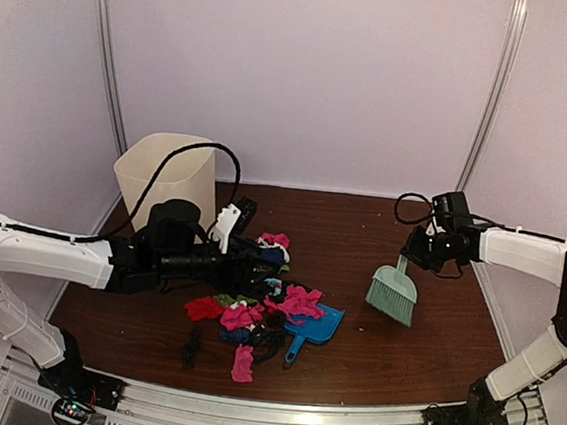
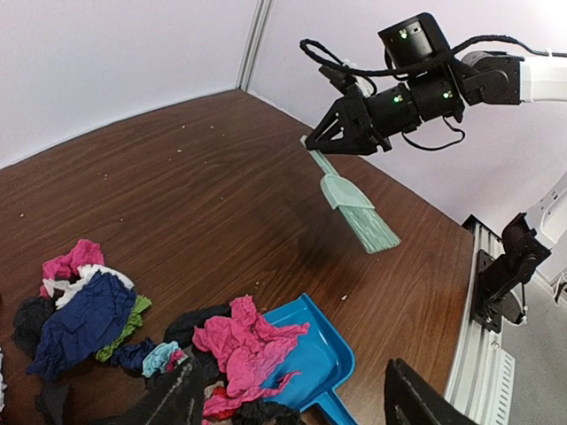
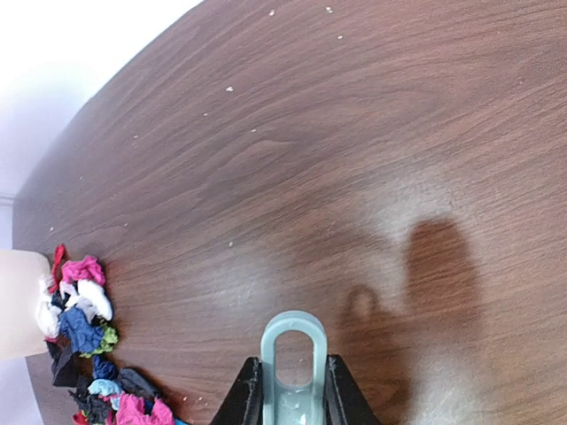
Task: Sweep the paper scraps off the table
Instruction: Pass from the right arm to the left
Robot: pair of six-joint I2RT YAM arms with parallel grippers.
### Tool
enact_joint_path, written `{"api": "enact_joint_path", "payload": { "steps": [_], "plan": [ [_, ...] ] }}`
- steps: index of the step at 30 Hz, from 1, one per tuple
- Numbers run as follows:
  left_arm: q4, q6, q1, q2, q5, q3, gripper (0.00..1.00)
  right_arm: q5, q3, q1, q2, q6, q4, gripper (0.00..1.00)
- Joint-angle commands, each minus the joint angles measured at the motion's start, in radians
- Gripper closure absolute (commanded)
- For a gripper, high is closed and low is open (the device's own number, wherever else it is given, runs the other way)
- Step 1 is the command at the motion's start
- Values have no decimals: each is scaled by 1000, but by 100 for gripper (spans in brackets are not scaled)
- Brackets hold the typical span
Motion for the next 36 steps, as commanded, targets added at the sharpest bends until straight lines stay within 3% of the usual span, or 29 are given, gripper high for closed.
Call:
{"api": "enact_joint_path", "payload": {
  "steps": [1,12,26,33,36],
  "plan": [
    [49,33,-23,52,31,95,29,-59,-55,32,-113,42,72,100],
    [78,11,-34,269,95,313,29,-59,-156,146,-360,146,158,100],
    [22,-13,-122,509,104,570,30,120,-181,311,-417,217,205,100],
    [21,-88,-129,567,98,596,39,202,-181,354,-433,219,204,100],
    [19,-95,-133,588,98,605,53,227,-184,369,-442,220,204,100]
  ]
}}
